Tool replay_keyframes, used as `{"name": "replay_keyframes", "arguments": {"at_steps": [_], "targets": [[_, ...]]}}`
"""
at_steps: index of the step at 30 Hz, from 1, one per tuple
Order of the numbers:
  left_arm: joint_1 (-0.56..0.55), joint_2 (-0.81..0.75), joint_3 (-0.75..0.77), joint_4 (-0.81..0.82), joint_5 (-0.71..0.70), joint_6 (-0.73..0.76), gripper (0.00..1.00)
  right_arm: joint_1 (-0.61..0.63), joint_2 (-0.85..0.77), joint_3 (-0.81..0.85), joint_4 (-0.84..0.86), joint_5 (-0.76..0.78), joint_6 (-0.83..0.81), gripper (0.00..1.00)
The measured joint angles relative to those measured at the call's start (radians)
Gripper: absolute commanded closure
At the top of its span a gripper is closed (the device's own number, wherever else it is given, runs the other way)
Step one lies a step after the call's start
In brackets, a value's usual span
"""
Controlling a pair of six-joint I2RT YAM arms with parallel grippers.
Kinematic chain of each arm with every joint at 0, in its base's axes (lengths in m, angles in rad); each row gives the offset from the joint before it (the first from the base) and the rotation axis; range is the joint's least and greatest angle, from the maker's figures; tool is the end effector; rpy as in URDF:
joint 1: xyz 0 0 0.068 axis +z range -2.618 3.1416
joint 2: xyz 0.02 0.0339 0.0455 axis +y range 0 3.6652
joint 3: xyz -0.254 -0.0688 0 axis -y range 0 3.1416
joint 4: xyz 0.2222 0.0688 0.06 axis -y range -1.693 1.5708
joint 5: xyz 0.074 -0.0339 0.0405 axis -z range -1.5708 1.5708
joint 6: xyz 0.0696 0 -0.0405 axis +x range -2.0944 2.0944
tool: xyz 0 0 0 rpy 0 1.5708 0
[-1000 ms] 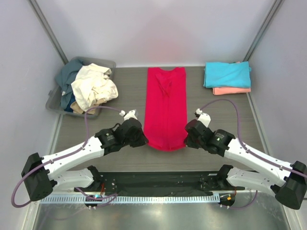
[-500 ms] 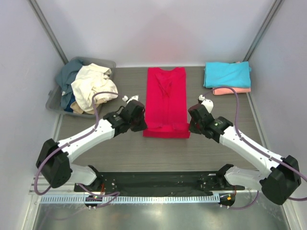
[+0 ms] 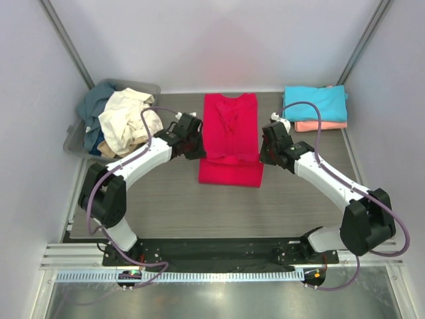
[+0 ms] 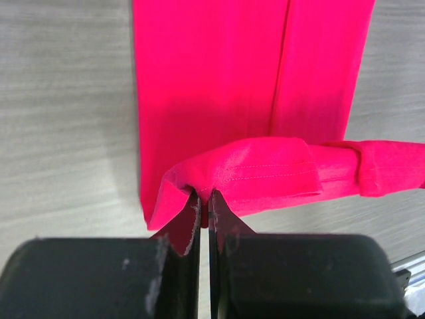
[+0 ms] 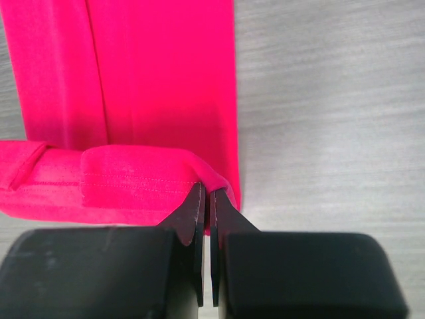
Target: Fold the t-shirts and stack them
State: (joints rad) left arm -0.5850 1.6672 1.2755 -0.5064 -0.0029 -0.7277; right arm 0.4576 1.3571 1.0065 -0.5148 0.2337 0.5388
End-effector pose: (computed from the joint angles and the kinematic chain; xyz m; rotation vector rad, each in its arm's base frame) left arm 0.3021 -0.1998 0.2246 -0.1834 2.5473 -0.5420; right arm 0.2649 0.1125 0.2339 0.2019 2.4038 0.1754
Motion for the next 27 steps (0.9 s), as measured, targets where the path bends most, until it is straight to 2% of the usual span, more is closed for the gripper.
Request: {"name": "replay_keyframes", "arguments": {"at_steps": [13, 27], "targets": [[0.061, 0.18, 0.137, 0.0, 0.077, 0.051, 1.0, -0.072, 0.175, 0.068, 0.11, -0.098, -0.097, 0.99], [0.115, 0.286, 0.25, 0.0, 0.121, 0.057, 1.0, -0.141, 0.342, 0.18, 0.2, -0.209, -0.123, 0.99]]}}
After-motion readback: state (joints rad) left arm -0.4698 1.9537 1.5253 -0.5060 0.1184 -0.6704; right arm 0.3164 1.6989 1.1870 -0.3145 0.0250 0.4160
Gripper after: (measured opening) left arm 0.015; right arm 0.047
